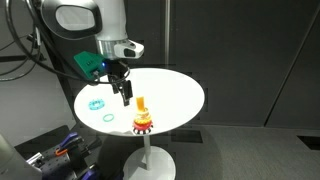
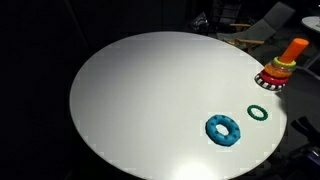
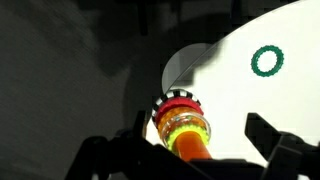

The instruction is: Put the lime green donut plush toy on the table

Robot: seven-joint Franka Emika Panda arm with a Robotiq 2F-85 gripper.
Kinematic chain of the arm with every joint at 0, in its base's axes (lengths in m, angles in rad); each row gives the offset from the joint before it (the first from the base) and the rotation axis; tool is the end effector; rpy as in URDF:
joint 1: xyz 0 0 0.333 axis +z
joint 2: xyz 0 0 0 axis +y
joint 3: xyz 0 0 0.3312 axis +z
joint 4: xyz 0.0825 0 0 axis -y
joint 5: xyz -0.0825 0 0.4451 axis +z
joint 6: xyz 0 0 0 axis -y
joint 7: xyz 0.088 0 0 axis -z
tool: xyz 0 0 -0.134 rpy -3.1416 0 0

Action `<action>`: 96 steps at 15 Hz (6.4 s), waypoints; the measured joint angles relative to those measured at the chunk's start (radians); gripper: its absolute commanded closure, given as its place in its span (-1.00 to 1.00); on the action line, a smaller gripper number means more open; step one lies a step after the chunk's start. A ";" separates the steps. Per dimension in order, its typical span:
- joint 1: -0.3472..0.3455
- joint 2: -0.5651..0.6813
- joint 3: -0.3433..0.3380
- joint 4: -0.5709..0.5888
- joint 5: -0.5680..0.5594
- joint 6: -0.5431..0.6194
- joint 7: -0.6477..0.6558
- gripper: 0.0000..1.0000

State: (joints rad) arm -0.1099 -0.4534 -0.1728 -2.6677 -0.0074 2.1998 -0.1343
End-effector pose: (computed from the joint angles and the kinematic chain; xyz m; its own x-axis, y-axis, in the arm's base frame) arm 0.4059 -0.1104 0.3281 0.9921 -0.1253 -0.0105 -0.1258 -0.9895 -0.0715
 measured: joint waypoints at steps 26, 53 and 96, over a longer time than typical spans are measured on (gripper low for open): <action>0.046 0.268 0.046 -0.073 0.076 0.512 0.015 -1.00; 0.058 0.355 0.060 -0.052 0.111 0.607 0.030 0.24; 0.186 0.202 0.086 -0.095 0.278 0.357 0.009 0.24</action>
State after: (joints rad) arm 0.0756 -0.2512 -0.0873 -2.7624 0.2709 2.5565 -0.1257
